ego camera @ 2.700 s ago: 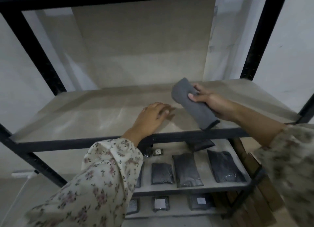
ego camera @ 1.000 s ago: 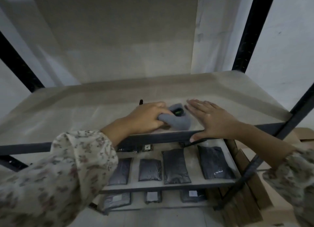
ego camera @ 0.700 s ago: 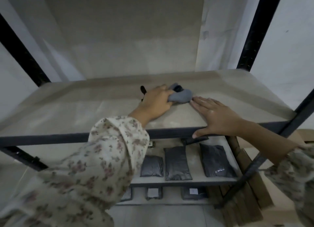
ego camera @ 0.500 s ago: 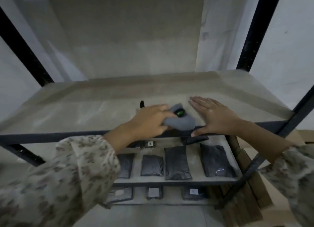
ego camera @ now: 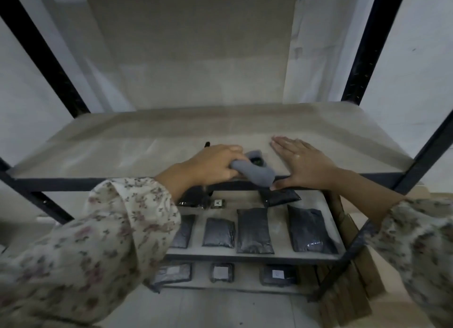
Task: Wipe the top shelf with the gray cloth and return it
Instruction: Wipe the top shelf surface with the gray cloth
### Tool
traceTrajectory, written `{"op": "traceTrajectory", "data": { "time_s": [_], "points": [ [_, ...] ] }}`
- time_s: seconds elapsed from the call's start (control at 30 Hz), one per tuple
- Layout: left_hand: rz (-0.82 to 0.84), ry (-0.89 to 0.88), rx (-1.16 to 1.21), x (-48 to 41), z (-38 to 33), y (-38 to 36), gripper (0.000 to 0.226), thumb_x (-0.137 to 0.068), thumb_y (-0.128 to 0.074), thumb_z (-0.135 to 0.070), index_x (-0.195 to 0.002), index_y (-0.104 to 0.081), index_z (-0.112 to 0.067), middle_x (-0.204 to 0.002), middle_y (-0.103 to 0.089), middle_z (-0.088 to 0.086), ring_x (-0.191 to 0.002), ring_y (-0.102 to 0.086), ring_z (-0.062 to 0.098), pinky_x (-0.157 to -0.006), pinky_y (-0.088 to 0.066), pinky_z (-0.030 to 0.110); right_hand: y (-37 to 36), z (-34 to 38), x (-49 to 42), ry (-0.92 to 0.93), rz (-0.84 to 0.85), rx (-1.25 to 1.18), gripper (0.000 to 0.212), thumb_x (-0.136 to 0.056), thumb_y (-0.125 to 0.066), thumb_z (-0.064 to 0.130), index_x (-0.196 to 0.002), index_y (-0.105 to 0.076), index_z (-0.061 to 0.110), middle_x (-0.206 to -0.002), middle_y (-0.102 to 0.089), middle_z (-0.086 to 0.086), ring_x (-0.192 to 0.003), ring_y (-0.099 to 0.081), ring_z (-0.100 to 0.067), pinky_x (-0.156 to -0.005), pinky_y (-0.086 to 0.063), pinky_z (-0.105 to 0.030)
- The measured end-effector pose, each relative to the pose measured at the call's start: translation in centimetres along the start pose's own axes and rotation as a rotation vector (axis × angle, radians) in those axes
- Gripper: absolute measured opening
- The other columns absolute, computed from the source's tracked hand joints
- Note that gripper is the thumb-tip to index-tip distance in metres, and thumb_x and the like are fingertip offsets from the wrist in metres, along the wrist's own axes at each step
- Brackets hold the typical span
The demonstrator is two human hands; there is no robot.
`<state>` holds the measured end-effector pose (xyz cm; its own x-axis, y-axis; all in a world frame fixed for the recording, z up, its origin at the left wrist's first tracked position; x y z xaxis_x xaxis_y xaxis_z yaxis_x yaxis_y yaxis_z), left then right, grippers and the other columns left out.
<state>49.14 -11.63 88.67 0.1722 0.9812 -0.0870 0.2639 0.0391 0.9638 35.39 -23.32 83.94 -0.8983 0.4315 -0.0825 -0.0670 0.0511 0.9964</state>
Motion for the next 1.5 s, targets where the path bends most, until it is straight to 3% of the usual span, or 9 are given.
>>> {"op": "traceTrajectory", "data": {
  "time_s": [0.1,0.3,0.6,0.8,0.93,1.07,1.23,1.4,1.5],
  "points": [
    [-0.027,-0.070,-0.037,-0.2,0.5,1.7,0.033,-0.082,-0.053,-0.022,-0.113,-0.064,-0.023,-0.092,-0.054,-0.004,-0.083,-0.043,0.003,-0.069,-0.029,0.019,0.0,0.0,-0.2,0.014,-0.005,0.007,0.124,-0.054,-0.021,0.095,-0.147,-0.003,0.016,-0.159,-0.005,-0.004,-0.145,-0.007,-0.017,-0.114,-0.004,-0.032],
    [-0.229,0.312,-0.093,-3.3,4.0,1.2,0.034,-0.090,-0.053,-0.031,-0.122,-0.058,-0.019,-0.106,-0.056,0.008,-0.099,-0.053,0.026,-0.072,-0.036,0.031,-0.2,-0.2,-0.3,0.027,-0.001,0.019,0.122,-0.056,-0.023,0.094,-0.147,-0.001,0.016,-0.159,-0.004,-0.004,-0.145,-0.006,-0.017,-0.114,-0.002,-0.032],
    [0.050,0.054,0.093,0.7,-1.6,-0.6,0.021,-0.082,-0.062,-0.024,-0.101,-0.069,-0.019,-0.085,-0.055,-0.010,-0.081,-0.053,0.010,-0.070,-0.039,0.023,0.4,0.1,0.0,0.054,0.024,-0.062,0.105,-0.069,-0.042,0.079,-0.148,-0.007,0.019,-0.159,-0.004,-0.001,-0.145,-0.005,-0.014,-0.116,-0.004,-0.036],
    [-0.365,0.243,0.789,0.2,-0.9,0.1,0.004,-0.094,-0.050,-0.022,-0.092,-0.053,-0.020,-0.087,-0.059,-0.002,-0.082,-0.057,0.012,-0.077,-0.045,0.028,3.3,2.2,-0.3,0.071,0.050,-0.954,0.056,-0.074,-0.059,0.058,-0.119,-0.053,0.025,-0.122,-0.060,0.003,-0.114,-0.055,-0.015,-0.096,-0.047,-0.029],
    [-0.521,0.312,1.419,-1.9,0.0,-0.6,0.039,-0.098,-0.032,-0.035,-0.116,-0.055,-0.009,-0.108,-0.063,0.009,-0.092,-0.064,0.014,-0.085,-0.052,0.027,4.4,4.2,-2.3,-0.080,-0.081,-1.707,0.058,-0.079,-0.057,0.046,-0.125,-0.051,0.011,-0.108,-0.056,-0.011,-0.100,-0.052,-0.027,-0.094,-0.042,-0.032],
    [-0.639,0.693,1.218,-2.6,1.8,-1.3,0.042,-0.095,-0.034,-0.048,-0.114,-0.045,-0.012,-0.125,-0.046,0.019,-0.117,-0.048,0.030,-0.101,-0.040,0.038,4.5,7.1,-3.8,-0.174,0.017,-1.866,0.061,-0.070,-0.060,0.062,-0.107,-0.065,0.013,-0.096,-0.072,-0.009,-0.090,-0.069,-0.023,-0.079,-0.057,-0.037],
    [-0.583,0.598,0.485,-1.0,5.8,0.9,0.049,-0.083,-0.059,-0.041,-0.124,-0.040,-0.020,-0.128,-0.035,0.011,-0.121,-0.032,0.027,-0.092,-0.026,0.032,5.2,4.8,-4.1,-0.531,-0.163,-1.469,0.056,-0.084,-0.053,0.054,-0.116,-0.056,0.009,-0.088,-0.066,-0.005,-0.067,-0.065,-0.015,-0.055,-0.051,-0.024],
    [-0.349,0.444,0.002,0.4,9.6,0.2,0.041,-0.088,-0.046,-0.038,-0.127,-0.041,-0.025,-0.127,-0.037,0.005,-0.122,-0.032,0.024,-0.098,-0.028,0.037,5.4,2.0,-2.6,-0.768,-0.168,-0.210,0.047,-0.096,-0.038,0.026,-0.137,-0.028,0.007,-0.134,-0.037,-0.026,-0.115,-0.044,-0.041,-0.090,-0.040,-0.048],
    [-0.291,0.429,-0.041,1.1,11.6,-0.7,0.042,-0.091,-0.040,-0.044,-0.128,-0.041,-0.025,-0.128,-0.038,0.005,-0.123,-0.034,0.022,-0.101,-0.027,0.038,3.8,4.6,-3.3,-0.885,-0.030,-0.015,0.050,-0.094,-0.036,0.018,-0.140,-0.022,0.003,-0.144,-0.022,-0.028,-0.123,-0.037,-0.044,-0.093,-0.041,-0.047]
  ]
}}
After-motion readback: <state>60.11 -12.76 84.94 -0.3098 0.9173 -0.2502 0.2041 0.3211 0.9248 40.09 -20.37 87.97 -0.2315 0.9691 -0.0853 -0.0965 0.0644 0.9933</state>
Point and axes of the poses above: each hand's wrist, its own x-axis away from the middle knuckle, its own y-axis out of the back of the hand, z = x × y, the point moved 6 cm from there along -x, towards the middle knuckle
